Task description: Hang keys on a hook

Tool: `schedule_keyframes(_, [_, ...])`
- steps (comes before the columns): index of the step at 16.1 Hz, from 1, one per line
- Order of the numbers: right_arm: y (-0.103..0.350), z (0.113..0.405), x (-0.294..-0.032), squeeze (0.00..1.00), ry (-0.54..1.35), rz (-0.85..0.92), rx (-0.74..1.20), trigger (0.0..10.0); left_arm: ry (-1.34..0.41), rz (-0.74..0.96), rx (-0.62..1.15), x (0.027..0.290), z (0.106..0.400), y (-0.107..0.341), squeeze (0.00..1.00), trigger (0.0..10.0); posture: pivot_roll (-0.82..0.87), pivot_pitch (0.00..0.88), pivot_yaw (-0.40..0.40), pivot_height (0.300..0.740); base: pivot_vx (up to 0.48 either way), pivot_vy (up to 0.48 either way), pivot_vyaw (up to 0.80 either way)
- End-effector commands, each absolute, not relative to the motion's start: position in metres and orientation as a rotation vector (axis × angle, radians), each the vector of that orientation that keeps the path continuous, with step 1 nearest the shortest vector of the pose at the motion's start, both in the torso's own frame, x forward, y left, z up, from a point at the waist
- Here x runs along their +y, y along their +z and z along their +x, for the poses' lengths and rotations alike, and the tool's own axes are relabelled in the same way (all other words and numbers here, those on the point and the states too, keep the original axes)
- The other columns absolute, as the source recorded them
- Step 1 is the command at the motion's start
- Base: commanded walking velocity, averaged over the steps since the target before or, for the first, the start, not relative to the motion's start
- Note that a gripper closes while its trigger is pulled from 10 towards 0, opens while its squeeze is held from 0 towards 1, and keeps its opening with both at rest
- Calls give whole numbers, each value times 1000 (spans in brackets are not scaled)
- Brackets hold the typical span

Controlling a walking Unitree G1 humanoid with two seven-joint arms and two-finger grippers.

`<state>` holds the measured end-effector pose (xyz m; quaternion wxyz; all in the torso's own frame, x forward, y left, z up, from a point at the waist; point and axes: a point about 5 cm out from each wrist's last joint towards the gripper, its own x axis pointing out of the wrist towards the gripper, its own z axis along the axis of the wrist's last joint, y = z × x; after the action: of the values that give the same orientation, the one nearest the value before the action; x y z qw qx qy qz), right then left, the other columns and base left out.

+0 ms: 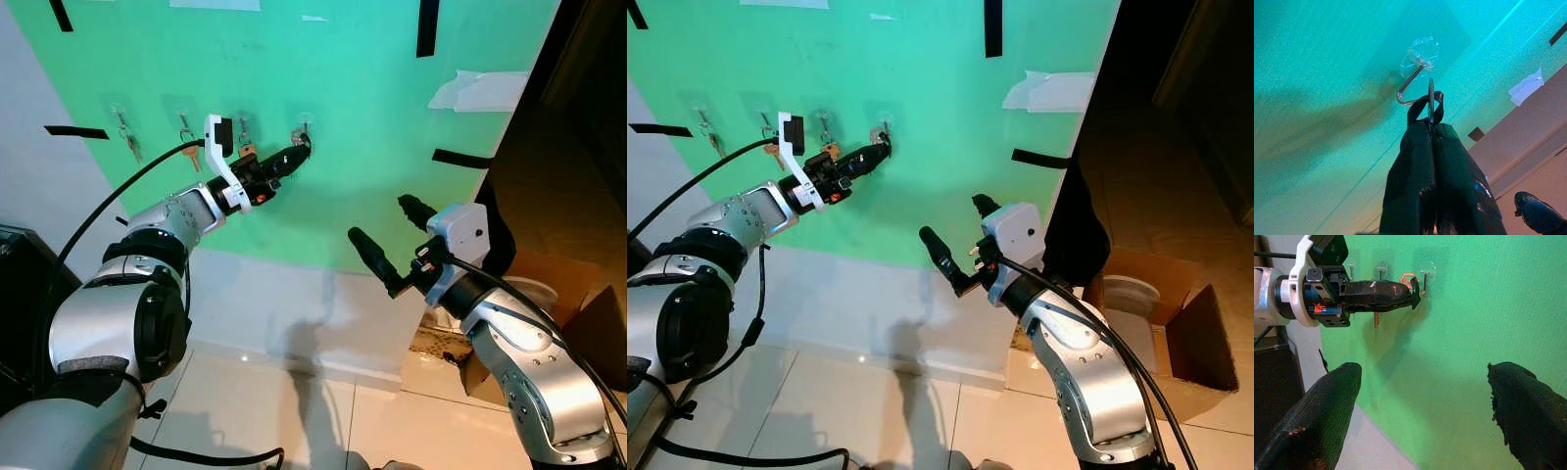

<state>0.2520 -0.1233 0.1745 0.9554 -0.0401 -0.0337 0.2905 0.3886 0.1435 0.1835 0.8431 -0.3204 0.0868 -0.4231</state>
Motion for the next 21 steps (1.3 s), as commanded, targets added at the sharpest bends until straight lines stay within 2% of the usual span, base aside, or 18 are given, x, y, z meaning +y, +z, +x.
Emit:
schedule_keyframes(1, [183,253,-122,0,591,-90,-97,10000,-878,-677,188,144,390,184,0,10000,-237,0,94,740,0,0,0])
schedule_keyframes(15, [182,250,-121,0,596,-86,-88,10000,-925,-639,279,140,384,174,0,10000,-253,0,114,740,0,0,0])
schedule_keyframes(21, [183,252,-122,0,586,-87,-93,10000,-965,-639,256,140,384,179,0,10000,-248,0,112,740,0,0,0])
